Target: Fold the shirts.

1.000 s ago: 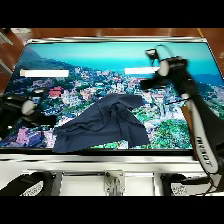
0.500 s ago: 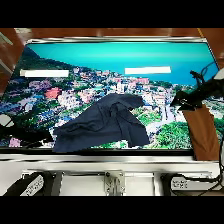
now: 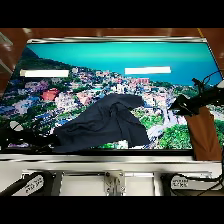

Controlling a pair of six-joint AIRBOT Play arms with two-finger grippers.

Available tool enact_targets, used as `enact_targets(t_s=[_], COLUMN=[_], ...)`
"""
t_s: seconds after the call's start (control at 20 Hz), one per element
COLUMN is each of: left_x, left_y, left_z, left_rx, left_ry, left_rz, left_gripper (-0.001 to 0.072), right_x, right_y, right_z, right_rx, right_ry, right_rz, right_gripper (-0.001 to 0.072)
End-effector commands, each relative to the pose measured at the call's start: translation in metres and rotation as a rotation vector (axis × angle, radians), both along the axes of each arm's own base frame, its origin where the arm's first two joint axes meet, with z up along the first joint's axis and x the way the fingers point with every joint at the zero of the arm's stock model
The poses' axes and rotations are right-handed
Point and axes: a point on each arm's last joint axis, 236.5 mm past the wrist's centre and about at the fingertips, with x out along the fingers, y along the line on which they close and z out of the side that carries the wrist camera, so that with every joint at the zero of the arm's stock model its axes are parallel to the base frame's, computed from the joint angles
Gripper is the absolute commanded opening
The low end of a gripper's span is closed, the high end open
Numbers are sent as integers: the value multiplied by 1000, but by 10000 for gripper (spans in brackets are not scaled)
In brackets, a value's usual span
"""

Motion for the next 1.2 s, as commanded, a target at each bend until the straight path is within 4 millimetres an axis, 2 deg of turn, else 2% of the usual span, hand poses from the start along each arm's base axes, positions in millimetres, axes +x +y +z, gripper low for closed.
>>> enact_targets(t_s=[0.0, 0.1, 0.2, 0.25, 0.3, 0.35, 0.45, 0.6, 0.7, 0.85, 1.0, 1.15], left_x=[8, 6, 4, 5, 6, 7, 7, 9, 12, 16, 20, 27], left_y=[-13, -15, -16, -18, -19, -20, -22, -23, -23, -26, -26, -30], left_z=[-4, -7, -11, -11, -10, -10, -7, 5, 15, 33, 47, 63], left_rx=[-64, -75, -77, -85, -92, -96, -106, -106, -102, -106, -95, -105], left_ry=[-27, -2, 39, 44, 43, 42, 41, 7, -30, -90, -146, -205], left_rz=[3, 17, 65, 77, 83, 87, 86, 72, 68, 65, 71, 74], left_gripper=[654, 505, 291, 237, 129, 71, 44, 44, 44, 44, 44, 44], right_x=[0, 0, -6, -13, -23, -33, -50, -56, -49, -44, -58, -66], right_y=[-1, -1, 1, 4, 8, 14, 32, 61, 77, 111, 134, 154], right_z=[-1, -3, -9, -16, -26, -39, -66, -92, -98, -108, -125, -128], right_rx=[2, 3, 13, 21, 33, 39, 38, 1, -19, 23, 32, 49], right_ry=[0, 7, 27, 47, 81, 113, 146, 128, 92, 90, 141, 160], right_rz=[-12, -16, -5, 2, 1, 5, 32, 93, 125, 147, 215, 256], right_gripper=[570, 569, 578, 639, 639, 639, 639, 639, 638, 630, 632, 625])
